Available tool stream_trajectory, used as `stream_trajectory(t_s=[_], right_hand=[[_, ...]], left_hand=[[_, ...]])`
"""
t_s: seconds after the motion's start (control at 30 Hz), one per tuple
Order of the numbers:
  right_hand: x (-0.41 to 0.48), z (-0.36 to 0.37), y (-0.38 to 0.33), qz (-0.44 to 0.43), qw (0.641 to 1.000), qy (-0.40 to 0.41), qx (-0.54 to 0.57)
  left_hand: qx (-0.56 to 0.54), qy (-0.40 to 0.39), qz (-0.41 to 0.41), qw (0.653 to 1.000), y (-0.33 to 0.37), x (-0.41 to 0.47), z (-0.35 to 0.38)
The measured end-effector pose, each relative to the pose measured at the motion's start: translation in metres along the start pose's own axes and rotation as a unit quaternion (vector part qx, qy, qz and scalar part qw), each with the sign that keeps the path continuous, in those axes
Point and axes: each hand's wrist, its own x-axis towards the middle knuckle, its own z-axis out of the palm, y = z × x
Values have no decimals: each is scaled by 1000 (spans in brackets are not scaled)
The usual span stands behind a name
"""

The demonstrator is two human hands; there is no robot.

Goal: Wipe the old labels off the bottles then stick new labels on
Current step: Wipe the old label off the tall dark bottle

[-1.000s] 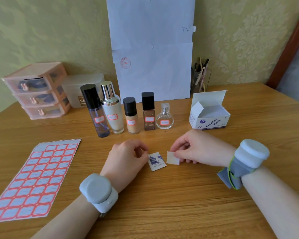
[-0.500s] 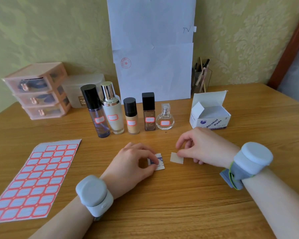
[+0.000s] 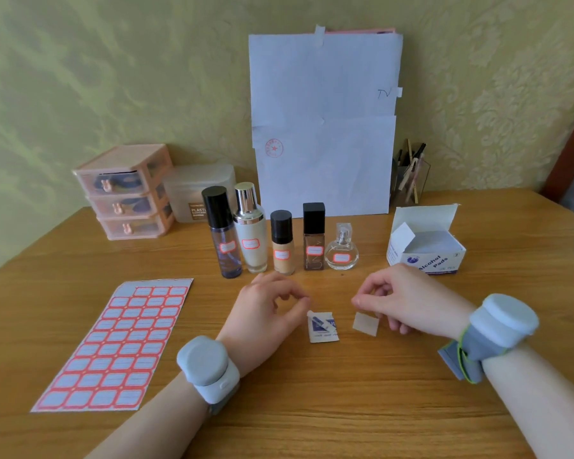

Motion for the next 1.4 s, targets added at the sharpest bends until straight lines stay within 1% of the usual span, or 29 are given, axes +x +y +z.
stream_trajectory(t_s=[0.13,0.2,0.27,0.33,0.4,0.47,0.6,0.67,0.77,1.0,1.1,1.17,1.27,1.33,1.4], right_hand=[[8,10,-18,-46,998,43,-9],[11,20,-27,-62,996,62,-7],[13,30,-35,-81,993,84,-5],[13,40,-38,-101,990,103,-6],[11,45,-39,-117,986,117,7],[10,46,-37,-122,984,127,20],[11,47,-31,-115,983,141,25],[12,49,-29,-110,984,137,16],[14,52,-26,-107,985,134,16],[18,57,-26,-111,986,126,16],[18,56,-28,-112,986,122,16],[17,53,-28,-113,984,136,18],[20,49,-35,-125,980,155,28],[21,46,-40,-126,977,159,64],[20,43,-44,-128,972,163,112]], left_hand=[[-17,79,-23,996,-3,-6,-20],[-16,123,-49,991,-9,-8,-30],[-32,165,-107,980,-19,-7,-39],[-66,209,-172,960,-29,0,-43],[-83,239,-218,943,-38,9,-43],[-88,235,-246,936,-45,17,-41],[-91,165,-280,941,-58,35,-38],[-77,144,-276,947,-61,40,-34],[-59,135,-266,953,-62,44,-29],[-108,160,-263,945,-59,48,-32],[-139,188,-247,940,-56,40,-33],[-176,216,-221,935,-50,34,-32],[-261,265,-170,913,-31,21,-39],[-316,249,-135,906,-10,10,-38],[-339,189,-106,916,7,1,-31]])
